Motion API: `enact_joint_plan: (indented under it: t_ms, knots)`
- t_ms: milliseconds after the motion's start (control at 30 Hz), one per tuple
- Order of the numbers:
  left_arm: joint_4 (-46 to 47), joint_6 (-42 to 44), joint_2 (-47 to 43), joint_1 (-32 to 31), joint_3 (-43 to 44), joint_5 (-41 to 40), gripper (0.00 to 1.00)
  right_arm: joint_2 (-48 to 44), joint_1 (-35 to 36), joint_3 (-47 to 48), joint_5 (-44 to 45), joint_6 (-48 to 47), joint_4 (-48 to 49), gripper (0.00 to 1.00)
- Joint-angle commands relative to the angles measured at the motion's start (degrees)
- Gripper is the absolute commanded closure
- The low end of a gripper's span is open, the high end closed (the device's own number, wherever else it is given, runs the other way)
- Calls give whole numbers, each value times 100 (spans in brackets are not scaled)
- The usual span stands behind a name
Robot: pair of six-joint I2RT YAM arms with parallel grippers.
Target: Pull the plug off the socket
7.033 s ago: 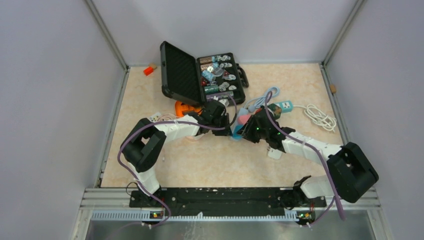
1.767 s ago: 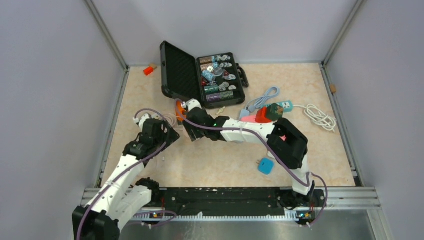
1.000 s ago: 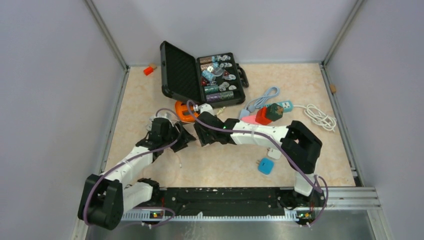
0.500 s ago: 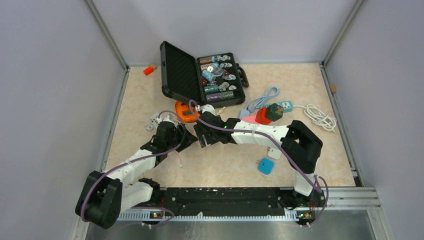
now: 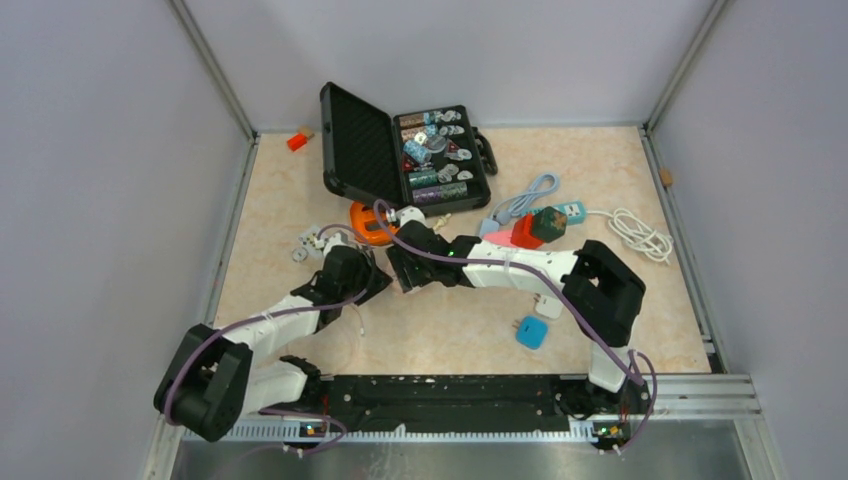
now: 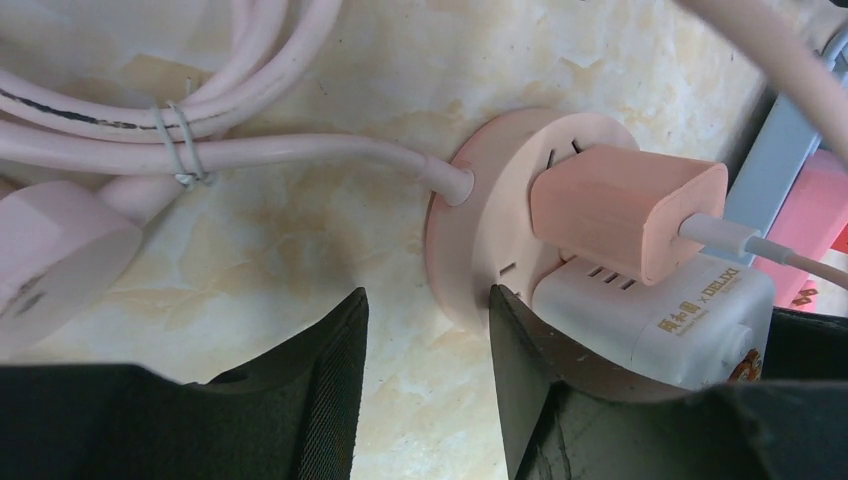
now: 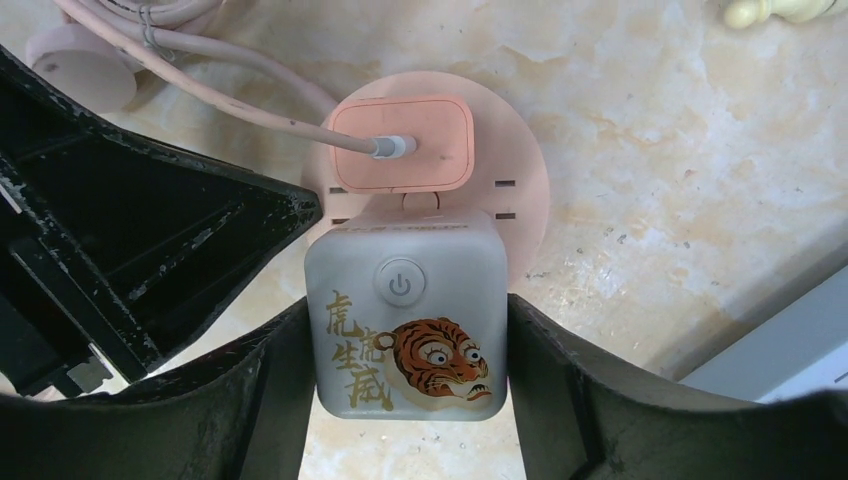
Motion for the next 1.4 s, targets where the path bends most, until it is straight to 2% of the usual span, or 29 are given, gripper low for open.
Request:
enact_joint_plan:
  t_ms: [0, 67, 267, 400, 500, 600, 633, 900, 1033, 1200, 1367]
  knots:
    - [176, -96, 122, -57, -134, -231, 51, -94, -16, 129, -1, -171, 315, 38]
    - [189, -125, 206, -67, -131, -222, 51, -94, -14, 140, -45, -190, 333, 41]
    - [110, -308, 422, -78, -128, -187, 50, -33, -18, 166, -100, -259, 313, 37]
    - [57, -397, 509, -80, -144, -156, 50, 126, -21, 152, -14, -272, 320, 38]
    - [-37, -452, 520, -94, -184, -179, 53, 180, -17, 187, -5, -258, 307, 61]
    - [-201, -531, 513, -95, -241, -340, 57, -28, -15, 18, -15, -192, 532, 93]
    - [-213, -551, 513, -93, -264, -373, 58, -138, -21, -64, -35, -184, 642, 100]
    - [-352, -650, 588, -94, -369, -375, 60, -874, -163, -740, -799, -96, 1865, 100]
    - [-338, -684, 742, -93, -350, -315, 60, -485, 238, -194, 114, -598, 1204, 100]
    - [-287, -720, 822, -98, -367, -228, 61, -613, 252, -470, 262, -539, 1365, 100]
    - [-286, -748, 819, -93, -390, -170, 63, -923, -115, -742, -896, -212, 1794, 100]
